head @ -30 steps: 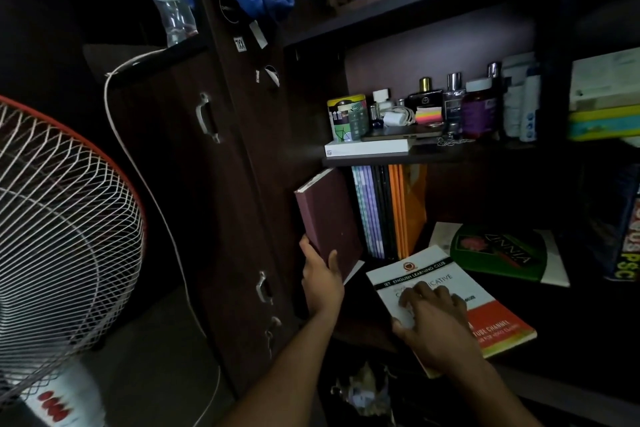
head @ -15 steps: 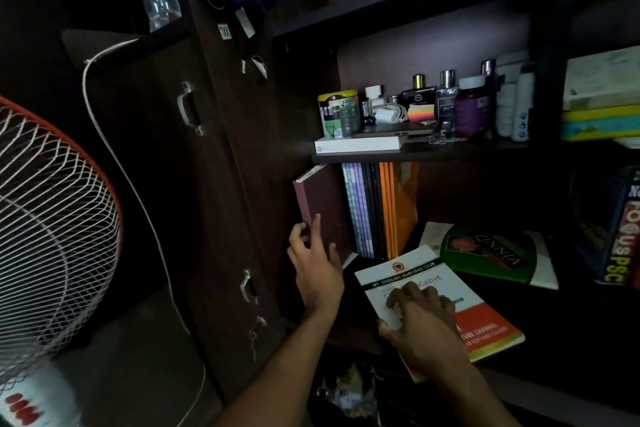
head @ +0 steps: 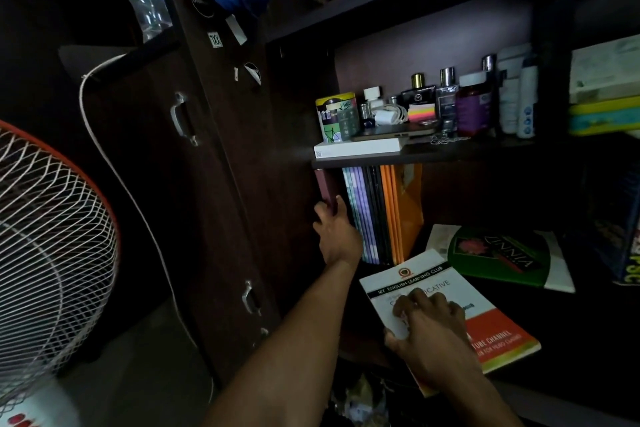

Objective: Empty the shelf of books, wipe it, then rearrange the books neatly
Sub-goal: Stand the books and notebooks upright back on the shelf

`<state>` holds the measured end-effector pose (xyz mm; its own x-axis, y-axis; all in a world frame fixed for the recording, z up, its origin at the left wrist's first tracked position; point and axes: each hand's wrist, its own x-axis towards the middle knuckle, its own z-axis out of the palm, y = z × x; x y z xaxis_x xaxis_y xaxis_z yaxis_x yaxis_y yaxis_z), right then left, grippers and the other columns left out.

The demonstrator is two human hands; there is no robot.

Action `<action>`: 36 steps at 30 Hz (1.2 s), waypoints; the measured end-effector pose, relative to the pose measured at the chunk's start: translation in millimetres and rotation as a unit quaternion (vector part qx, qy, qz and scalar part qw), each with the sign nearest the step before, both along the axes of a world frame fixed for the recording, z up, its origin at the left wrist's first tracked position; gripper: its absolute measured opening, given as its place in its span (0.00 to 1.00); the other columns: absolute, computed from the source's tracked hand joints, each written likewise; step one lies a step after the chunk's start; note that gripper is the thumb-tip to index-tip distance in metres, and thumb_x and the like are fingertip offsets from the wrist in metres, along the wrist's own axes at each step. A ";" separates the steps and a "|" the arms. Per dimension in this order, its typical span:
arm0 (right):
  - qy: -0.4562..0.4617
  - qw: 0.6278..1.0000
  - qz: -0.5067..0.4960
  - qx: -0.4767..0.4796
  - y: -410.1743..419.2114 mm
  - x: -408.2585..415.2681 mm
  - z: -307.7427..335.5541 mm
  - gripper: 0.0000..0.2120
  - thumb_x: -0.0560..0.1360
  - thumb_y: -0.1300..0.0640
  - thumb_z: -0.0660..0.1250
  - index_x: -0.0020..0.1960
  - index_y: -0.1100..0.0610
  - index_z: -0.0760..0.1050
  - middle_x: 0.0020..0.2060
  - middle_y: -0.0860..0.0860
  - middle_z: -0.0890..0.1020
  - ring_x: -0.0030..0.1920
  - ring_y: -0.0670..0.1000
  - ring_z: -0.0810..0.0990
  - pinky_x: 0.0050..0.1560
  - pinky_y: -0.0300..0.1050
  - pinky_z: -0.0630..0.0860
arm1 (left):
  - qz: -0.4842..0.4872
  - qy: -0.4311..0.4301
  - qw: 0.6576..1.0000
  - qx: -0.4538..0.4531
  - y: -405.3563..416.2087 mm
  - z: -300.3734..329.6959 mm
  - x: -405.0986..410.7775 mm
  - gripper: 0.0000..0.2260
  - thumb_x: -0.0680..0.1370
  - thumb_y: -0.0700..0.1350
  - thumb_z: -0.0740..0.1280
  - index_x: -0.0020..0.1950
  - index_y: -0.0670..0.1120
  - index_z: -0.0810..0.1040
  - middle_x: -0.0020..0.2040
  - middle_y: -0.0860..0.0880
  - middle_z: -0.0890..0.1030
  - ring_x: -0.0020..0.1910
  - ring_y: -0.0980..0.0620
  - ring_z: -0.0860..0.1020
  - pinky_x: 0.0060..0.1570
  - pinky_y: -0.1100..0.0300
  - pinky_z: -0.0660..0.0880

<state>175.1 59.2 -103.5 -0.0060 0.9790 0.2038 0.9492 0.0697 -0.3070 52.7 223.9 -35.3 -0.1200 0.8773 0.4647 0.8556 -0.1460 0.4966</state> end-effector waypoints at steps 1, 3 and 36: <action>-0.001 1.000 0.000 -0.002 0.2 0.2 -0.2 0.25 0.74 0.32 0.58 0.66 0.43 0.69 0.65 0.45 0.70 0.65 0.52 0.67 0.70 0.56 0.61 | 0.009 0.000 1.000 -0.012 2.9 3.7 5.2 0.34 0.78 0.38 0.66 0.81 0.55 0.59 0.74 0.44 0.53 0.64 0.37 0.66 0.56 0.46 0.77; -0.001 1.000 0.001 -0.003 1.0 0.8 -0.5 0.25 0.74 0.31 0.58 0.66 0.43 0.68 0.65 0.45 0.70 0.65 0.52 0.67 0.70 0.56 0.61 | 0.031 0.017 0.999 -0.028 6.2 8.2 12.5 0.35 0.77 0.39 0.68 0.81 0.55 0.58 0.75 0.43 0.52 0.64 0.37 0.66 0.55 0.47 0.77; 0.164 0.964 0.005 0.211 -17.0 0.7 -4.9 0.07 0.77 0.45 0.68 0.51 0.46 0.74 0.46 0.41 0.76 0.47 0.42 0.74 0.56 0.50 0.73 | -0.287 -0.266 0.913 -0.114 -61.7 -74.1 -38.8 0.31 0.73 0.44 0.79 0.72 0.59 0.73 0.65 0.52 0.71 0.61 0.52 0.80 0.59 0.50 0.80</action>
